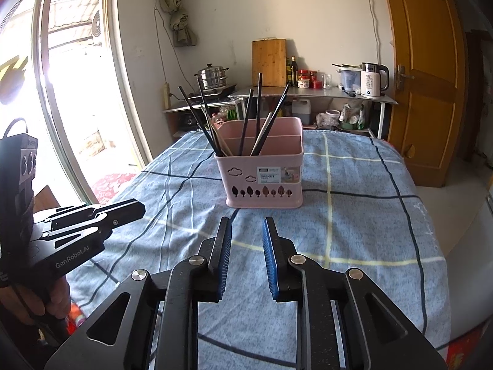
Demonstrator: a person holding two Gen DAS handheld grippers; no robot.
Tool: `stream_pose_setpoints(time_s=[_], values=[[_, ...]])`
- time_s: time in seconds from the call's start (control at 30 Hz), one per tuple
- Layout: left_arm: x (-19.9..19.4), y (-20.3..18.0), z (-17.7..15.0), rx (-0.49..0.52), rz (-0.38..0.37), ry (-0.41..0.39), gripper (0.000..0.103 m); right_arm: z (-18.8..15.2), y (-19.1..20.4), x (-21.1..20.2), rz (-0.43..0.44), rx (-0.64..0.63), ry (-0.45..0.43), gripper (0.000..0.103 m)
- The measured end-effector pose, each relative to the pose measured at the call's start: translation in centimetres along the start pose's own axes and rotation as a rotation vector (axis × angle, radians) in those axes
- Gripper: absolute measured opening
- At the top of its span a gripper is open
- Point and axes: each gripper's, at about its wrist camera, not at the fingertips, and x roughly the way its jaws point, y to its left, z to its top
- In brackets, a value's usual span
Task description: Organize utensils
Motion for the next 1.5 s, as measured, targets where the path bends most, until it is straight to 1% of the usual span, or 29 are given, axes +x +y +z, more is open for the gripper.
stream_pose_setpoints(time_s=[0.27,1.5], values=[[-0.45,0.14,-0.58,-0.009,0.014,-0.022,0.006,-0.66,-0.31,-0.19,0.000,0.009,0.001,0.021],[-0.26,-0.34,-0.85,0.021,0.049,-0.022,0.006,-1.10,-0.75,0.43,0.001,0.030,0.029,0.022]])
